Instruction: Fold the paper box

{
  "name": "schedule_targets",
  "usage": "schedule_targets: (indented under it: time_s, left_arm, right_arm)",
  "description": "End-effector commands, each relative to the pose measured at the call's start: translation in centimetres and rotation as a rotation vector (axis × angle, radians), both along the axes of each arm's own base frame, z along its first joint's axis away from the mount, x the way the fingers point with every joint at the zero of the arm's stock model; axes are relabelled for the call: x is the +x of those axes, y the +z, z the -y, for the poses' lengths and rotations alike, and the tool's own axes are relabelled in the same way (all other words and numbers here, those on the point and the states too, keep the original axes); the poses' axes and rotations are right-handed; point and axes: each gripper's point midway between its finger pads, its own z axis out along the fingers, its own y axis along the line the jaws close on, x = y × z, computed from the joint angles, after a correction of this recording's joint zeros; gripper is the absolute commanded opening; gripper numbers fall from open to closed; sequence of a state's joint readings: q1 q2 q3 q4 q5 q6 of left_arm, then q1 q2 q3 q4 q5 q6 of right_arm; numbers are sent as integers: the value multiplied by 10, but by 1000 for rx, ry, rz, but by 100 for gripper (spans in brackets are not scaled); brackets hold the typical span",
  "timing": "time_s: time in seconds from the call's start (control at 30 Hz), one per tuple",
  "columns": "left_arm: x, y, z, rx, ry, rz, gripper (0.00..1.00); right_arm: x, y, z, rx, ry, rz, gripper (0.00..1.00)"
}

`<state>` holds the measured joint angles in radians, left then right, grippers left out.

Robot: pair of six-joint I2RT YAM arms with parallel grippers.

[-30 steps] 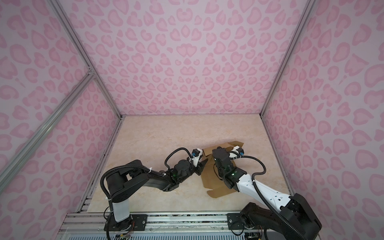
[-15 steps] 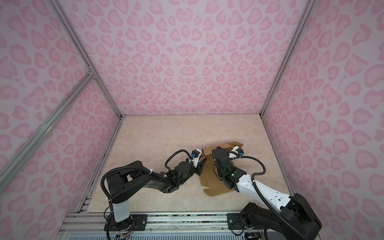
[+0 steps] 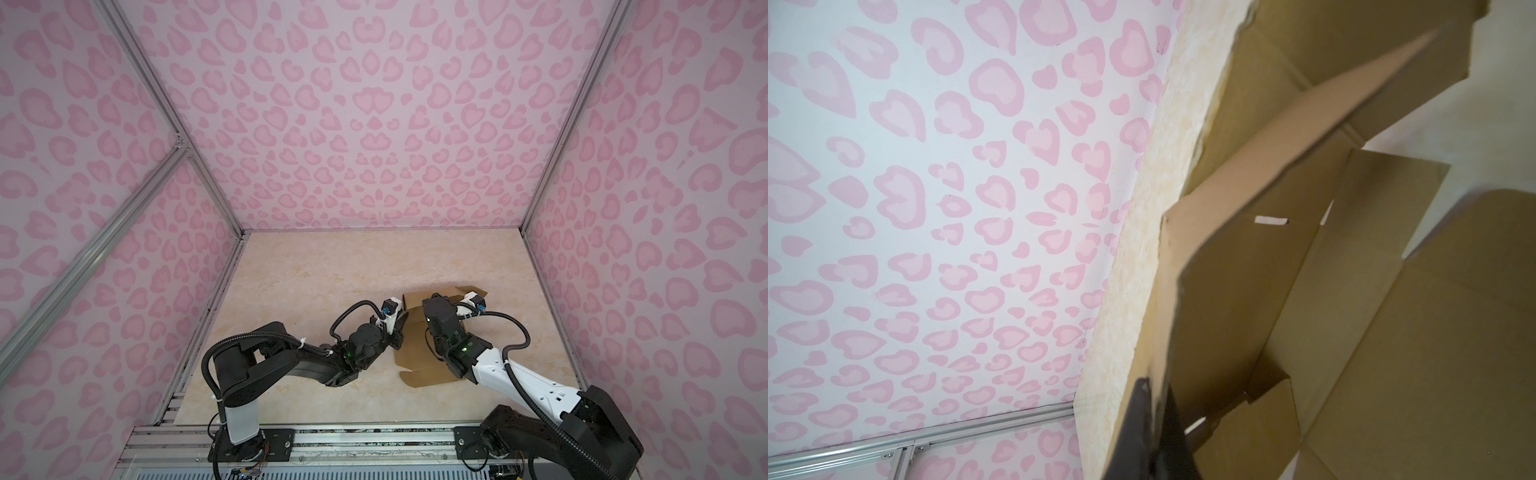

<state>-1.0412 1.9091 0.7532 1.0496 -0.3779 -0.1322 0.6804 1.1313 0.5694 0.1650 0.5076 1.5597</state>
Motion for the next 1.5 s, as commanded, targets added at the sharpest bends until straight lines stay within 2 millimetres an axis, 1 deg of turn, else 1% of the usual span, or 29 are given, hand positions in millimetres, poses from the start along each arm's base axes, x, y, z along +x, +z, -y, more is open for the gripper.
schedule_targets:
  time_s: [0.0, 0.4, 0.63, 1.0, 1.1, 1.17, 1.3, 1.47]
  left_arm:
    - [8, 16, -4, -43, 49, 44, 23]
    - [13, 23, -6, -43, 86, 51, 21]
    - [14, 22, -11, -47, 108, 43, 16]
    - [15, 18, -14, -28, 129, 36, 8]
    - [16, 15, -17, -16, 136, 35, 5]
    - [16, 14, -18, -1, 137, 40, 4]
    - [16, 13, -24, 24, 149, 53, 4]
    - [16, 12, -28, 40, 148, 49, 4]
  right_arm:
    - [-2, -8, -1, -26, 13, -32, 0]
    - [-1, -8, -11, -20, 42, -34, 0]
    - [-1, -9, -13, -25, 51, -34, 10]
    - [-2, 1, -16, -49, 79, -21, 25]
    - [-4, 6, -18, -59, 91, -19, 31]
    - [-5, 14, -20, -67, 105, -4, 34]
    - [-11, 29, -26, -93, 136, 13, 39]
    - [-20, 38, -34, -105, 182, 20, 43]
